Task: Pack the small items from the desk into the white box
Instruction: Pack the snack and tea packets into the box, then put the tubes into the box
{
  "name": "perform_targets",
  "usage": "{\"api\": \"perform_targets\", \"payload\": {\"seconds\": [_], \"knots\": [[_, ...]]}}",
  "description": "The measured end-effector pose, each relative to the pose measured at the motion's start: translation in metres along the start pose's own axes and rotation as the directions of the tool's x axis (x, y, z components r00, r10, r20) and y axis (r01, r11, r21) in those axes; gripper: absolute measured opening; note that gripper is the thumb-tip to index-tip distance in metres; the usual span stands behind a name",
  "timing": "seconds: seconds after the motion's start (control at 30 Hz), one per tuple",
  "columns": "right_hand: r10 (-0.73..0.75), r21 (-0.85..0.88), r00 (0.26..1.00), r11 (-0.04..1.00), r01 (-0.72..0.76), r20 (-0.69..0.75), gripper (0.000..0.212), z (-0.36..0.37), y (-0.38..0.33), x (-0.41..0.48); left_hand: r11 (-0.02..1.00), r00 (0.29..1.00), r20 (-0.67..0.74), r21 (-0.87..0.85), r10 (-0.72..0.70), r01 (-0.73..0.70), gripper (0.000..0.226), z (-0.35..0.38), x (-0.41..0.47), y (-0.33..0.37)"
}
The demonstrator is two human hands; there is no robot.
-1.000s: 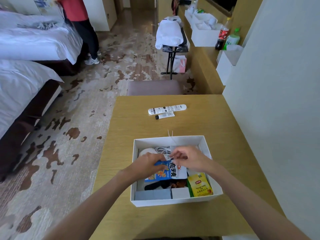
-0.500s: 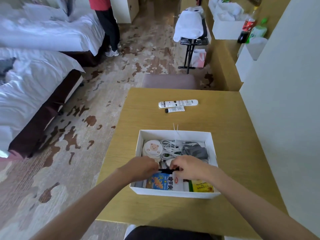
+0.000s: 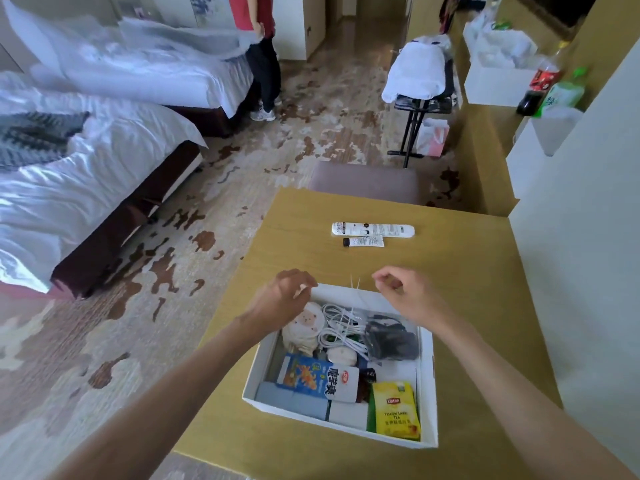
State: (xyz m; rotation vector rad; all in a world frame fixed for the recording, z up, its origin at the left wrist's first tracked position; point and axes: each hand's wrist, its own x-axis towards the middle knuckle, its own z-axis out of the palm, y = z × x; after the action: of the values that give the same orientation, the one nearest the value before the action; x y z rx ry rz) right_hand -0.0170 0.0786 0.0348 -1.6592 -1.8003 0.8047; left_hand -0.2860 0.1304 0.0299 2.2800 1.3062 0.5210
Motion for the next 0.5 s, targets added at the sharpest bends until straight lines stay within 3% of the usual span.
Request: {"api": "perform_targets", "payload": {"seconds": [0.2, 0.4, 0.5], "knots": [[0.096, -0.077, 0.993, 0.992, -0.101, -0.07, 0.019, 0.003, 0.024, 0.051, 0.999, 0.998, 0.052, 0.015, -0.037, 0.036, 0.022, 0.011, 0.079, -0.02], [0.24, -0.22, 0.97, 0.945, -0.243, -0.038, 0.026, 0.02, 0.053, 0.122, 0.988, 0.969, 0.196, 0.075, -0.15, 0.138, 0.025, 0.038, 0.164, -0.05], [0.34, -0.297, 0.94, 0.901, -0.315, 0.034, 0.04, 0.035, 0.069, 0.158, 0.982, 0.943, 0.286, 0.119, -0.173, 0.144, 0.027, 0.057, 0.193, -0.069]]}}
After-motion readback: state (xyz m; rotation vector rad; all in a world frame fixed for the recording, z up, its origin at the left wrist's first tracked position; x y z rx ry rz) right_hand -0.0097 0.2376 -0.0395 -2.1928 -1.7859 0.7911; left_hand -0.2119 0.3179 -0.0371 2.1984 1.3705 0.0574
